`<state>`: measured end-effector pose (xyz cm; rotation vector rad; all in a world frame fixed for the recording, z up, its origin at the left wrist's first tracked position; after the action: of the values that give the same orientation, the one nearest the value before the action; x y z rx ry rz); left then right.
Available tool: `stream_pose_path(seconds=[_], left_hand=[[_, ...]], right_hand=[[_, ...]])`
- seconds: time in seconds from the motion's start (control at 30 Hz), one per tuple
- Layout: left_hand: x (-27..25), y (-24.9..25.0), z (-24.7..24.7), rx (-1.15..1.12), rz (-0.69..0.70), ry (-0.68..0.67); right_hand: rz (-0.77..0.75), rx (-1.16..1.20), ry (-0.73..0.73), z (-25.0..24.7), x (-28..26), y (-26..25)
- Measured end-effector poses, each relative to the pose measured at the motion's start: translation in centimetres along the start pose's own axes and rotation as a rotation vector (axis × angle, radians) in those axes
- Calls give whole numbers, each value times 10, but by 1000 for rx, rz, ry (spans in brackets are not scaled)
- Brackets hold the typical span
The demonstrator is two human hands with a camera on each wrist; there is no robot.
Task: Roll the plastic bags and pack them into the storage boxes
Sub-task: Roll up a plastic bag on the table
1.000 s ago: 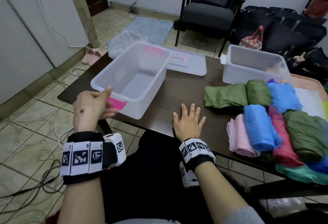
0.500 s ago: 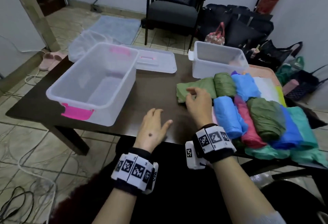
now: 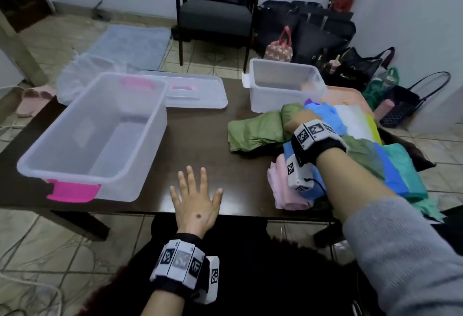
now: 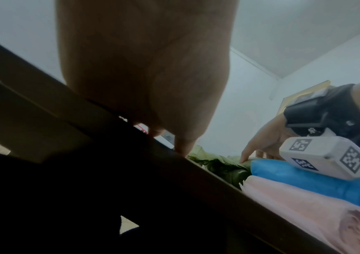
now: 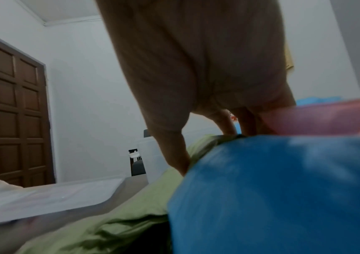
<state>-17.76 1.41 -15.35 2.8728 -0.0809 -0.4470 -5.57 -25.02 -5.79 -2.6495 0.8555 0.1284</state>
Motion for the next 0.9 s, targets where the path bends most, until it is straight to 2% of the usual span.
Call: stream_pose_path(seconds=[0.07, 0.17, 0.23, 0.33, 0.47, 0.53, 0.6, 0.67, 0.73, 0.77, 0.83, 0.9], left_hand=[[0, 1, 0, 13, -1, -16], [0, 2, 0, 34, -5, -42], [-1, 3, -1, 39, -4, -60], [-1, 3, -1, 44, -3, -66], [-1, 3, -1, 46, 1, -72], [-1, 3, -1, 44, 1, -73], [-1, 3, -1, 42, -1, -73], [0, 3, 0, 42, -2, -75], [0, 4, 1, 40, -2, -78], [1, 3, 1, 38, -2, -81], [1, 3, 2, 33, 0, -87], [0, 3, 2, 27, 1, -92]], right_hand=[[46, 13, -7, 6, 5, -2], [173, -55, 116, 5, 3, -1], [169, -73, 173, 6, 2, -3], [180, -71, 161, 7, 5, -2], [109, -57, 1, -1, 7, -6], [69, -73, -22, -4, 4, -6], [64, -63, -3, -3, 3, -5], [67, -64, 87, -4, -4, -8], [-42, -96, 204, -9, -13, -22], [-130, -112, 213, -9, -17, -34], [-216, -136, 75, 3, -23, -51], [-164, -163, -35, 22, -20, -56]])
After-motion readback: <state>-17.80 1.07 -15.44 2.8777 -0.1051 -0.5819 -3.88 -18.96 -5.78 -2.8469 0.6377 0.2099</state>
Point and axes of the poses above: each hand's wrist, its own x-axis towards the middle knuckle, its own z-axis out of the palm, y = z × x, the point moved 5 cm from there along x, towards the middle knuckle, and after that the axes turned 8 degrees about x, right-handed, at the moved point
